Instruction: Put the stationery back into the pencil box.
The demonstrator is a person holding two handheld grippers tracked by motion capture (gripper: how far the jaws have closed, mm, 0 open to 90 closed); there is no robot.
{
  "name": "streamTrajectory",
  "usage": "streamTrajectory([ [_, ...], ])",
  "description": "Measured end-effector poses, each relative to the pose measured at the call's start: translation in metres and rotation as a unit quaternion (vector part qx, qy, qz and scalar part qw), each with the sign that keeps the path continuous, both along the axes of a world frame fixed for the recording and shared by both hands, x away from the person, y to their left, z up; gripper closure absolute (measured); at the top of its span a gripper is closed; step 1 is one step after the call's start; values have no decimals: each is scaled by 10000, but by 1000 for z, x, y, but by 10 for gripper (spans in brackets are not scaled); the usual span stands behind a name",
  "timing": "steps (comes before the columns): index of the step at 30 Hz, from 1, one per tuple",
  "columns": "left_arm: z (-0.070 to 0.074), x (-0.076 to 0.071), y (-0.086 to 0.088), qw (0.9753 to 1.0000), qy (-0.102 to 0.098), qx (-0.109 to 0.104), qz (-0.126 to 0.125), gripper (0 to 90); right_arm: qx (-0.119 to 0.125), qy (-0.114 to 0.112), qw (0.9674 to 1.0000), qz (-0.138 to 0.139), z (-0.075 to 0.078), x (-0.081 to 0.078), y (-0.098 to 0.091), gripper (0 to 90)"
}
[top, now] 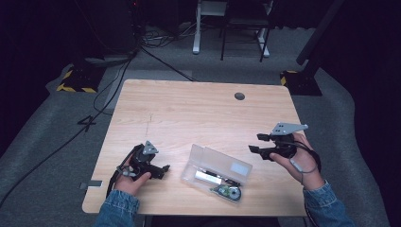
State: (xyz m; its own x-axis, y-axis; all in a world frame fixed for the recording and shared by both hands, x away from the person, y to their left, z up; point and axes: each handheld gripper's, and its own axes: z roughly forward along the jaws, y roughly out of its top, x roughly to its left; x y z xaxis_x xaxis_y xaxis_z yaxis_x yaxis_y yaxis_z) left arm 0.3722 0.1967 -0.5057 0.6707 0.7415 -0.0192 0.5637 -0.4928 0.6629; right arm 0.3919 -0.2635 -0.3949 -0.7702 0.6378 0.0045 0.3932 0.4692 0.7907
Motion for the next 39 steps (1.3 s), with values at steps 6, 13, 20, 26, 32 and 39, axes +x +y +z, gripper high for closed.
streamTrajectory([
  [6,0,0,0,10000,6,1,-15,4,82,-86,9995,-299,-1,5,-20,386],
  [13,0,0,0,10000,5,3,-16,5,-43,-31,9986,-530,-27,14,-43,383],
  [20,0,0,0,10000,6,0,-14,4,-65,-19,9966,-815,-54,25,-62,377],
  [26,0,0,0,10000,-4,6,37,2,-53,-9,9960,-896,-73,31,-67,371],
  [32,0,1,-1,10000,-2,0,76,2,-168,-3,9953,-953,-92,35,-71,350],
  [39,0,3,-1,10000,-5,8,94,2,-395,145,9954,-861,-107,36,-67,287],
])
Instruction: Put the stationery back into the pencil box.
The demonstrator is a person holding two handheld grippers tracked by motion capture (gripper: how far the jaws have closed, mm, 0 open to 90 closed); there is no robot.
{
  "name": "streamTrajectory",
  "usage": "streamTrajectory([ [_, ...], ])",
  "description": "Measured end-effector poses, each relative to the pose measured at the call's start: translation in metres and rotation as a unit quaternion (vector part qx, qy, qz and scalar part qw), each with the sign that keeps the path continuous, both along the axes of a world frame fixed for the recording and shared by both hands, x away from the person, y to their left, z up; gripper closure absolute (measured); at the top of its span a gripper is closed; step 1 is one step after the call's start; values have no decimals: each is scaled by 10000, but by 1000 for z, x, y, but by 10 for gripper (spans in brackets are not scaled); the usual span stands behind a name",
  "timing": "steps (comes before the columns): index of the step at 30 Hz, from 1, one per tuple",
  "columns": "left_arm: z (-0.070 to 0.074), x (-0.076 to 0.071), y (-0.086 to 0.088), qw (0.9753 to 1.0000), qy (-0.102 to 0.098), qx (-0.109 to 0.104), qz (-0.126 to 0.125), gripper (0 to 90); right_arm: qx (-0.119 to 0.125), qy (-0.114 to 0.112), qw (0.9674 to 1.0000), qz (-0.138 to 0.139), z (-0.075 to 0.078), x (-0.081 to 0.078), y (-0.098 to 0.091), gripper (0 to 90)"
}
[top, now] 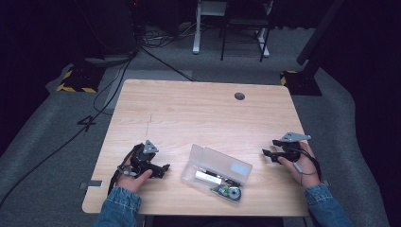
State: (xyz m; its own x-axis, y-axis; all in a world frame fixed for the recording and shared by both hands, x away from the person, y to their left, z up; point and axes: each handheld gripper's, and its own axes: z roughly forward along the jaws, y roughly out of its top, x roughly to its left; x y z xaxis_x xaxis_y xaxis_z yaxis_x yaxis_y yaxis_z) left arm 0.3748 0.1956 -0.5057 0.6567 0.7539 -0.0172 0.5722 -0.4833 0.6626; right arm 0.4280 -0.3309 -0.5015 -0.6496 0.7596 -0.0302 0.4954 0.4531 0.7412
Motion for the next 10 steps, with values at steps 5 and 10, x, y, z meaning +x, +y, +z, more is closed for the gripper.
streamTrajectory([
  [5,0,0,0,10000,-11,1,-8,2,124,62,9999,-21,-3,3,1,218],
  [10,0,0,0,10000,-13,3,-6,1,103,75,9999,-22,-3,4,1,205],
])
